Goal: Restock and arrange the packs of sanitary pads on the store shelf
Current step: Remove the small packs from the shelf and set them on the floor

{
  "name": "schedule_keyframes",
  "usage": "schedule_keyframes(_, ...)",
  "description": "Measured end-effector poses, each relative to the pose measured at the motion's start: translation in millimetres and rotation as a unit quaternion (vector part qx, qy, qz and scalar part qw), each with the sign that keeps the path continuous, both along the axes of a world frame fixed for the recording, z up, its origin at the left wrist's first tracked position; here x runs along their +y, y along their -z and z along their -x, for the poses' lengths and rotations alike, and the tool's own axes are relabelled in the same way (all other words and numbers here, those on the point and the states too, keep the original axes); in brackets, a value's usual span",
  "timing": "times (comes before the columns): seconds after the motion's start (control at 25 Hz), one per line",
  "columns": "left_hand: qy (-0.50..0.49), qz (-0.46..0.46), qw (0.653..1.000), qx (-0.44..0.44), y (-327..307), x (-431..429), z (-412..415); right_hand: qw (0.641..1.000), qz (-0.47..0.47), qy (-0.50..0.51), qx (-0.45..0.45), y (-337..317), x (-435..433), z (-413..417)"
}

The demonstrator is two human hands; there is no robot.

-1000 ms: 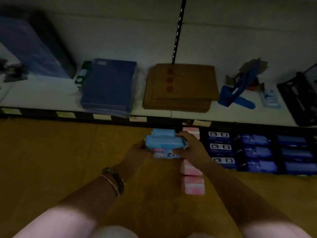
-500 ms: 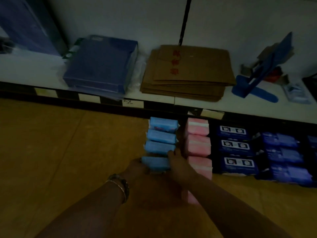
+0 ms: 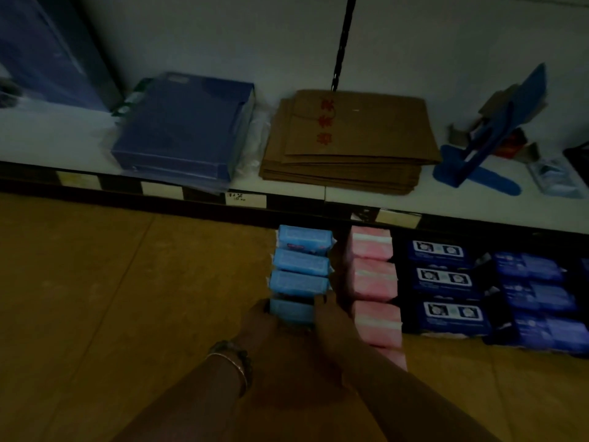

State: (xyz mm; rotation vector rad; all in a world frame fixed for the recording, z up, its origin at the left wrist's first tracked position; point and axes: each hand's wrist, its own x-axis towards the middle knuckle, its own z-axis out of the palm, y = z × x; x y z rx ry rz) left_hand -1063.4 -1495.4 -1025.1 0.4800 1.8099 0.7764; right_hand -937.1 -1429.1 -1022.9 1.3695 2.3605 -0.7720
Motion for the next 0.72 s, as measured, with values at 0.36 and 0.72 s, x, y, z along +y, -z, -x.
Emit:
schedule_keyframes(0.36, -0.024, -0.028, 0.999, -0.027, 9.3, 1.4, 3.5, 0.998, -0.044, 0.038, 0.007, 2.0, -1.8, 5.6)
schedule_keyframes(0.72, -0.059, -0.013, 0.998, -0.016, -3.7, 4.2, -2.6, 0.996, -0.023, 0.073, 0.035, -1.3, -1.0, 1.1)
